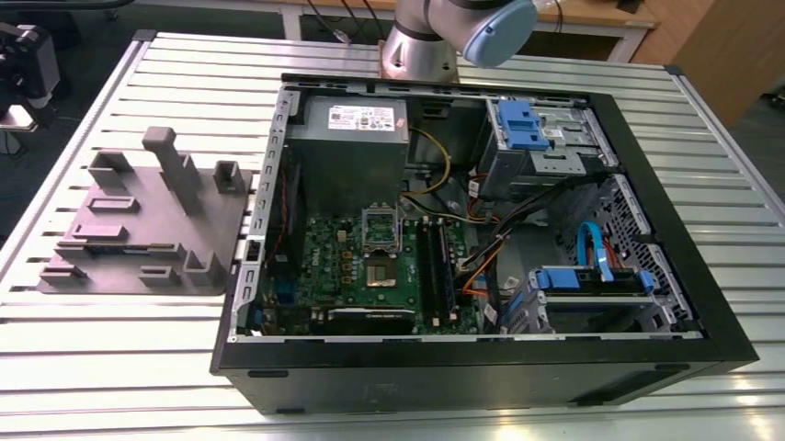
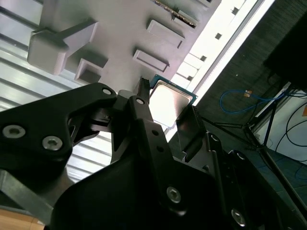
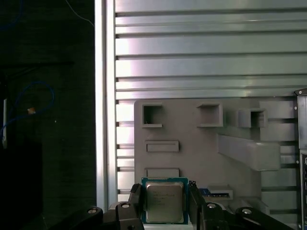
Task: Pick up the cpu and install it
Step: 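Pick up the cpu and move it towards the insertion slot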
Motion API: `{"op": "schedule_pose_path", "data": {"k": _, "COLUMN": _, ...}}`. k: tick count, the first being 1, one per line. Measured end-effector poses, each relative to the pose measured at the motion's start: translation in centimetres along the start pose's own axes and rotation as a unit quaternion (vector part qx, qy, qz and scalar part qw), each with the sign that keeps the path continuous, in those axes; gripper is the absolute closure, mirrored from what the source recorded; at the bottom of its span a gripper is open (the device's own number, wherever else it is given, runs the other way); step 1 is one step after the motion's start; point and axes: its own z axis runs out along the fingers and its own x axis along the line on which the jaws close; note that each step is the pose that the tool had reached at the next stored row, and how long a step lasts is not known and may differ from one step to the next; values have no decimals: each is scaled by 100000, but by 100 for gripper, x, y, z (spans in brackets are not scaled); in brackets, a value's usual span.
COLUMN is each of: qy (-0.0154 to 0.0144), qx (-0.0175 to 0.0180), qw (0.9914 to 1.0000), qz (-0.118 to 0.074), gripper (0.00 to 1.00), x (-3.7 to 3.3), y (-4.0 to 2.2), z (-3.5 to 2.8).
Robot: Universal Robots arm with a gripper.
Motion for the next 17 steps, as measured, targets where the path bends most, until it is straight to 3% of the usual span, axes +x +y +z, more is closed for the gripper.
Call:
{"op": "schedule_pose_path", "data": {"k": 7, "qy": 9, "qx": 3, "qw": 100000, "qz": -7, "gripper": 53, "x": -4, "y": 0, "z": -8}}
{"op": "schedule_pose_path", "data": {"k": 17, "qy": 8, "qx": -2, "qw": 100000, "qz": -1, "gripper": 53, "x": -88, "y": 3, "z": -9}}
